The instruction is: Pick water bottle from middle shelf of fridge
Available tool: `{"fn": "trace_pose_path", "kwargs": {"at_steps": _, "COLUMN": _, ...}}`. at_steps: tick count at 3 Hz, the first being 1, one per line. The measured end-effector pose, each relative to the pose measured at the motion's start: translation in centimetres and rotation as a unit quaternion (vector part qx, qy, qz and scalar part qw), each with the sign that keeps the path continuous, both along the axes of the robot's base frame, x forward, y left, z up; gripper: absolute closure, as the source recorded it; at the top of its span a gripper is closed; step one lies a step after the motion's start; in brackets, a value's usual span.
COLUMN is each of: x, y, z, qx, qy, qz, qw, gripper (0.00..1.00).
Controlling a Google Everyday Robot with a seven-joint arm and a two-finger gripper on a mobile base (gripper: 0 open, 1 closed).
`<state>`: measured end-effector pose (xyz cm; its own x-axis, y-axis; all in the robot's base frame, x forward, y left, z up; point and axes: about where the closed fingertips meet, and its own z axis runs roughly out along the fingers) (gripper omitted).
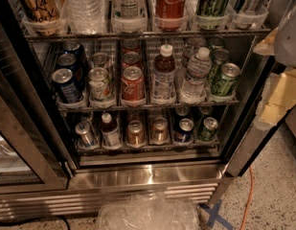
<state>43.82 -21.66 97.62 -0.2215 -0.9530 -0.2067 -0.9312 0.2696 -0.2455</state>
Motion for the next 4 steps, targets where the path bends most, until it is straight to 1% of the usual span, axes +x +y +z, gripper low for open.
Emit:
{"fn": "trace_pose_path", "kwargs": {"at_steps": 1, "x": 0.0, "y": 0.0, "z": 0.0, "qx": 0.000, "qy": 0.000, "qz": 0.000, "qw": 1.0000, "gripper": 0.00}}
{"fn": "trace_pose_path", "kwargs": {"at_steps": 2, "x": 0.0, "y": 0.5, "z": -0.1, "qx": 0.046, "qy": -0.013, "qz": 0.000, "qw": 0.9989, "gripper": 0.00}}
{"fn": "trace_pose_path", "kwargs": {"at_steps": 3, "x": 0.6, "y": -0.4, "z": -1.1, "qx": 0.132, "qy": -0.035, "qz": 0.009, "qw": 0.9906, "gripper": 0.00}}
{"fn": "trace_pose_path", "kwargs": {"at_steps": 4, "x": 0.0, "y": 0.6, "z": -0.6, "qx": 0.169, "qy": -0.037, "qz": 0.022, "qw": 0.9847, "gripper": 0.00}}
